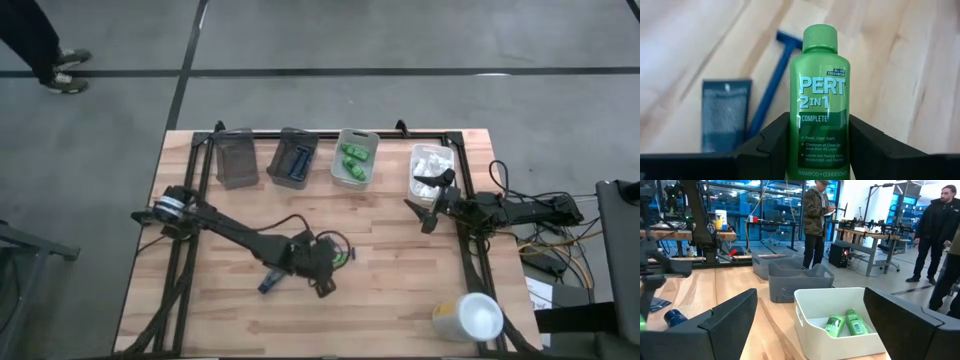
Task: Pick & Place Travel size toiletries
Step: Put the green shampoo into the gray bin
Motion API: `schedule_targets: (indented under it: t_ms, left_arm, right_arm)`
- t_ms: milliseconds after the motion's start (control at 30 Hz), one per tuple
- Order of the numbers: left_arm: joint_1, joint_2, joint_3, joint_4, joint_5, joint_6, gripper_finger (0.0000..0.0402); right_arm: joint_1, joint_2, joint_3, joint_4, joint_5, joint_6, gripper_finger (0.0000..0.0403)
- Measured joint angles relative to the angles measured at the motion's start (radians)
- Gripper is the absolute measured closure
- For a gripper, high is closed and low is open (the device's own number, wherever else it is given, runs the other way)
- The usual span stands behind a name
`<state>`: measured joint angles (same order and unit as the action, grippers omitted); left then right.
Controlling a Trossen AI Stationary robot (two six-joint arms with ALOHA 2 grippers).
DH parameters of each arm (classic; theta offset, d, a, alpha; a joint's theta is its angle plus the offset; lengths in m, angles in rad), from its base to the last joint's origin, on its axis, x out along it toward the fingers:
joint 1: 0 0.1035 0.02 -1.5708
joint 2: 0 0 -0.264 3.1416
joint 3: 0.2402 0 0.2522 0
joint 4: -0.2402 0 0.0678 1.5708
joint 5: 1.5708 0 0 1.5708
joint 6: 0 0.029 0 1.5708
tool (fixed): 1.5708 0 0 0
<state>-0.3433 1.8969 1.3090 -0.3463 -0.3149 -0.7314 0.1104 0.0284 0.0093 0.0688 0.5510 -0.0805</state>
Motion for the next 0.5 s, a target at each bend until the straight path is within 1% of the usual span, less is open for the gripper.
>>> schedule_targets:
  t_ms: [500]
  left_arm:
    - [0.202, -0.001, 0.133, 0.002, -0.002, 0.106, 0.0236]
  right_arm:
    - [0.000, 0.000, 0.000, 0.000, 0.000, 0.000, 0.0039]
